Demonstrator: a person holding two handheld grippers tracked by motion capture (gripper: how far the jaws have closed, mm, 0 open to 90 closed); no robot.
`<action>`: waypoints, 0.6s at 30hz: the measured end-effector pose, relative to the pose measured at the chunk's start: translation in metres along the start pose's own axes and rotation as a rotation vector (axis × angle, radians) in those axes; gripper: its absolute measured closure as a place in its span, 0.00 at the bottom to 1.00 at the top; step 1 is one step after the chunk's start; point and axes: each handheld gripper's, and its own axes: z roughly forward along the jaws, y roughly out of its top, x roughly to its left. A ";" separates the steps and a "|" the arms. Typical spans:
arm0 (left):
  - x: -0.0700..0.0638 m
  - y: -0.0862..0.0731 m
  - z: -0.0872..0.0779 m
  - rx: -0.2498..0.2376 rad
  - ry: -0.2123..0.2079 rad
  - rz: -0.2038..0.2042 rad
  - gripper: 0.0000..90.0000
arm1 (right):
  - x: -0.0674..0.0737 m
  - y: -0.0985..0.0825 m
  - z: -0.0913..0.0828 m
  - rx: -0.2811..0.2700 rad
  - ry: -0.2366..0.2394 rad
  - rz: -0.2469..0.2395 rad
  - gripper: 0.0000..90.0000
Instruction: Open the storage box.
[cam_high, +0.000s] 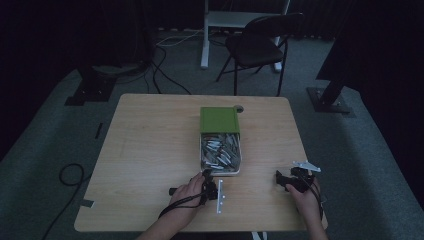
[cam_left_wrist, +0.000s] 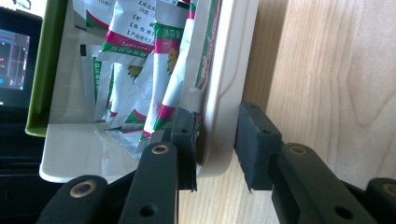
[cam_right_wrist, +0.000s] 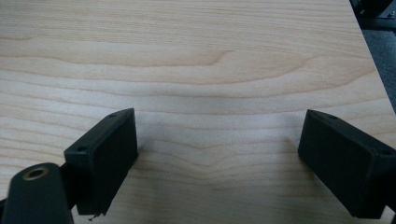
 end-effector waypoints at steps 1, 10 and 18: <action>0.000 0.000 0.000 0.001 -0.001 0.000 0.79 | 0.000 0.000 0.000 0.000 0.000 0.000 0.13; 0.000 -0.001 -0.005 0.011 -0.016 0.007 0.79 | 0.000 0.000 0.000 0.000 0.000 0.000 0.13; -0.003 0.001 -0.008 0.006 -0.022 0.004 0.79 | 0.000 0.000 0.000 0.000 0.000 0.000 0.13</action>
